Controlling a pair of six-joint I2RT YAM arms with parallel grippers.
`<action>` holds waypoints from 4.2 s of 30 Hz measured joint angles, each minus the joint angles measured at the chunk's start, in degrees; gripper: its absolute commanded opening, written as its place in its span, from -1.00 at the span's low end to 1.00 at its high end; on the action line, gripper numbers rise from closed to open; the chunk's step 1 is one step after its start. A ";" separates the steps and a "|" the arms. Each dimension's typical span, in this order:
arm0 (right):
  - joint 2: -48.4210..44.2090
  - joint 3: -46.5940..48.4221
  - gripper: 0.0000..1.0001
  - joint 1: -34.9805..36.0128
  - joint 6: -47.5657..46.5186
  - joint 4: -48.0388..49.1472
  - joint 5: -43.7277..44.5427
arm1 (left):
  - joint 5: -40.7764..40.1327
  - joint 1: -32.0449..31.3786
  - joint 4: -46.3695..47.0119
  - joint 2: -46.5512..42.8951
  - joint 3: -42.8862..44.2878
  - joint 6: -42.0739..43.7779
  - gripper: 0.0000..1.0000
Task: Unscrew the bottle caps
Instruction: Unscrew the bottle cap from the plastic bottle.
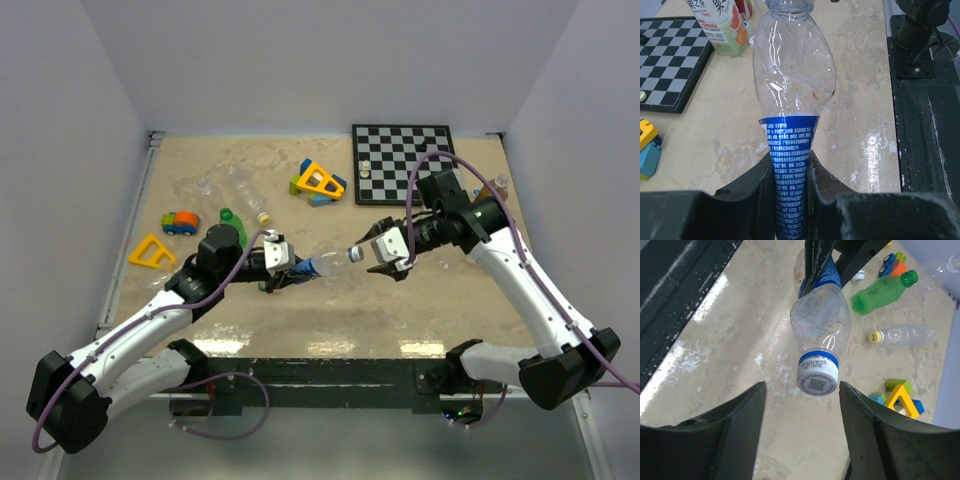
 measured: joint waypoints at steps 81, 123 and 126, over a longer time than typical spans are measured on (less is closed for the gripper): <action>-1.79 -0.94 -0.58 0.83 -17.20 1.84 2.62 | 0.15 0.00 0.04 -0.04 0.00 -0.02 -1.00; 3.50 -1.05 0.65 -1.97 65.00 14.27 4.48 | -1.86 0.00 -1.36 3.26 0.02 -1.57 -1.00; 4.98 -1.55 0.62 -1.97 66.34 14.25 4.50 | -1.88 0.00 -1.46 3.19 0.02 -1.57 -1.00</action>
